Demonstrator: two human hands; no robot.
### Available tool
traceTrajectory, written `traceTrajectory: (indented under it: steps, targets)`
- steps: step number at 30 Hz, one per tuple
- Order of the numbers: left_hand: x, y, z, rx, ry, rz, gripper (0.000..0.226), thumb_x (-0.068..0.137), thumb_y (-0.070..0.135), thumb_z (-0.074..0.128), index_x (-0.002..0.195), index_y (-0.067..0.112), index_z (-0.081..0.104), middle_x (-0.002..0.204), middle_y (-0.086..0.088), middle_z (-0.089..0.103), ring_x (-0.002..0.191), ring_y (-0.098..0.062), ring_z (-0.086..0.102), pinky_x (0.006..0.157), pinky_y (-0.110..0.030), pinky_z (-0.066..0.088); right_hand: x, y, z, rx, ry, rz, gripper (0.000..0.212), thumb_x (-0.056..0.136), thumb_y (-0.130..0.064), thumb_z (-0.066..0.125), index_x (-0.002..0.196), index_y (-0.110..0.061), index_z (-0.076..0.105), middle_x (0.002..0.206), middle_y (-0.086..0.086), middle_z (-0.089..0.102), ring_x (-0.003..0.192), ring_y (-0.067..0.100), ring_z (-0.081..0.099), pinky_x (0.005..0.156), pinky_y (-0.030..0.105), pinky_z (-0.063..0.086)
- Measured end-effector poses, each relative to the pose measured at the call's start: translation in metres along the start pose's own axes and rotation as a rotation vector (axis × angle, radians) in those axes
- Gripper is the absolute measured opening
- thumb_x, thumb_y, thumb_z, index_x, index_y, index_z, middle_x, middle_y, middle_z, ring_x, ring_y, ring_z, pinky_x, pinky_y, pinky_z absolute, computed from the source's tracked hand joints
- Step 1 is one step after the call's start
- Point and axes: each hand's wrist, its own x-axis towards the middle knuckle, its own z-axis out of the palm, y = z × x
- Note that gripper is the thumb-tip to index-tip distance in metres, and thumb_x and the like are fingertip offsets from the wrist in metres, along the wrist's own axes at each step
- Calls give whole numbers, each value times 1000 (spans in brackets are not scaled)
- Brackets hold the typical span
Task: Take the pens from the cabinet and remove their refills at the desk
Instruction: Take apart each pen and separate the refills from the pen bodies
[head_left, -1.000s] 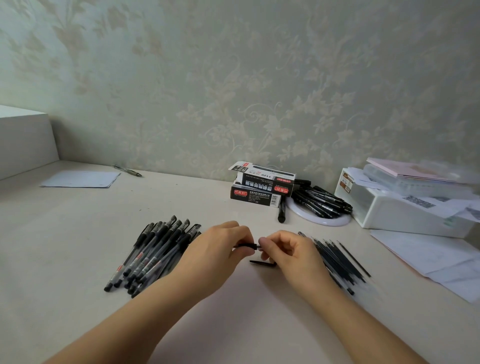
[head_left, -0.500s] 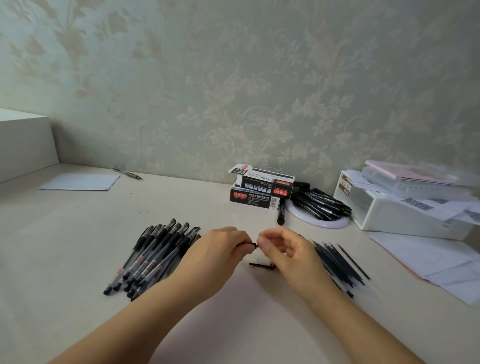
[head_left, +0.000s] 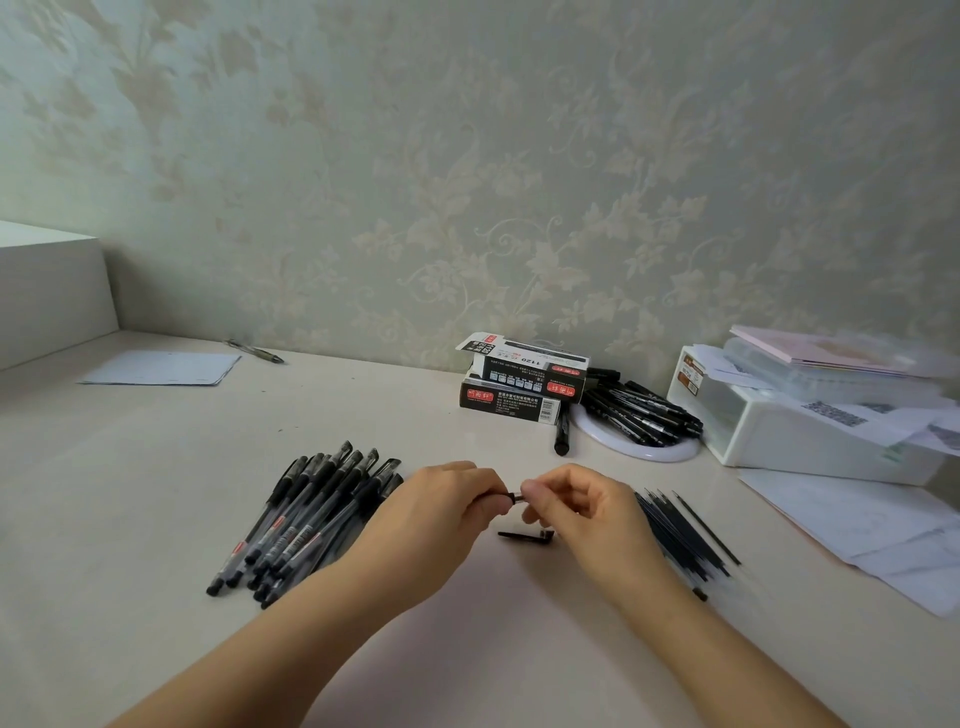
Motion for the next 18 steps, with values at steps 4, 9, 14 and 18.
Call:
traceTrajectory:
  steps: [4,9,14,18]
  targets:
    - [0,1,0,-26,-11,-8,16,99,35,47,100,32,63,77,15,57,71,-1,52,64,-23,42,0,-1,-1,53,-8,-1,2,86,-15,73,87,-16,72,78,0,76,76,7,70,72,13,52]
    - [-1,3,-2,-58,-11,-41,15,100,34,43,99,34,58,70,9,60,64,-3,51,62,-26,44,-1,-4,-1,86,30,-45,12,85,-4,72,88,-16,73,87,0,75,83,11,69,76,15,53]
    - [-2,2,-4,-44,27,-90,15,101,32,40,103,34,55,72,6,60,62,-9,50,65,-36,47,1,-5,-10,-5,133,-79,11,84,-12,76,85,-22,72,83,-6,74,78,6,67,74,12,50]
    - [-4,1,-5,-32,-4,-98,24,101,26,39,117,41,49,80,6,60,77,-13,54,75,-38,48,-2,-5,-11,-232,52,-133,13,84,-15,75,79,-26,72,78,-11,71,71,0,62,68,11,48]
